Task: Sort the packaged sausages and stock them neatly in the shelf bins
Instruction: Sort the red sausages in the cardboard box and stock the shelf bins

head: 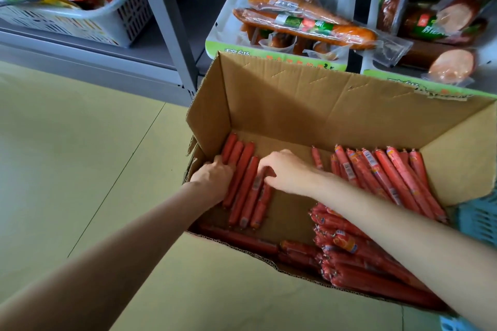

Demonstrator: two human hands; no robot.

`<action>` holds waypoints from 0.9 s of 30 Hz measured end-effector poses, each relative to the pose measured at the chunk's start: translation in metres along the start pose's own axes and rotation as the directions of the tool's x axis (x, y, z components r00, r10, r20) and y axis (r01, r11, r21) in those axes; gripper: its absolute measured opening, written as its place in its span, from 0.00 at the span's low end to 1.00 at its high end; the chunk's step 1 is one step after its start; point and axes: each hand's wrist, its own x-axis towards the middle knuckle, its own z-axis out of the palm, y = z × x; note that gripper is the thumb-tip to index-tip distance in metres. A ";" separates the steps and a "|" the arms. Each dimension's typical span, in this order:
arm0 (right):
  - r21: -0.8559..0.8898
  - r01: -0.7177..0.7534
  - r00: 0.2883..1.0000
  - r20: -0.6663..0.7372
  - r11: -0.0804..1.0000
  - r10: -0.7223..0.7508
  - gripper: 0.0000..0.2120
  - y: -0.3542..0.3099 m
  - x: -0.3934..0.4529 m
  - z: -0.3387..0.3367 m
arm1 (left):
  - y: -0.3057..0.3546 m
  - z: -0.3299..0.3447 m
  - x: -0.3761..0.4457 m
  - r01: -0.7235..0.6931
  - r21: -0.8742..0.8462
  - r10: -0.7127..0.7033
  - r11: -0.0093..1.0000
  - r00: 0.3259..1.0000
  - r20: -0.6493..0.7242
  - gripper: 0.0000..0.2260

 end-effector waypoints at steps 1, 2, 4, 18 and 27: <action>-0.023 0.019 0.995 0.096 1.000 -0.016 0.11 -0.006 -0.004 0.006 | -0.002 0.002 0.000 -0.023 -0.007 0.024 1.000 1.000 0.017 0.26; -0.055 0.018 0.974 0.226 0.998 -0.005 0.10 -0.010 -0.009 0.015 | -0.004 0.005 -0.001 -0.030 -0.006 0.030 1.000 0.999 0.032 0.24; -0.171 0.002 0.897 0.436 0.985 0.073 0.12 -0.019 -0.016 0.035 | -0.004 0.007 -0.008 -0.036 -0.001 0.036 0.999 0.998 0.046 0.22; 0.691 -0.303 0.953 0.204 0.656 0.225 0.04 0.015 -0.015 -0.019 | -0.003 -0.016 -0.007 -0.051 -0.202 0.067 0.978 0.995 0.070 0.18; 0.891 -0.209 0.923 0.043 0.404 0.382 0.03 0.039 0.002 -0.013 | 0.002 -0.011 0.007 -0.079 -0.344 0.070 0.935 0.997 -0.039 0.23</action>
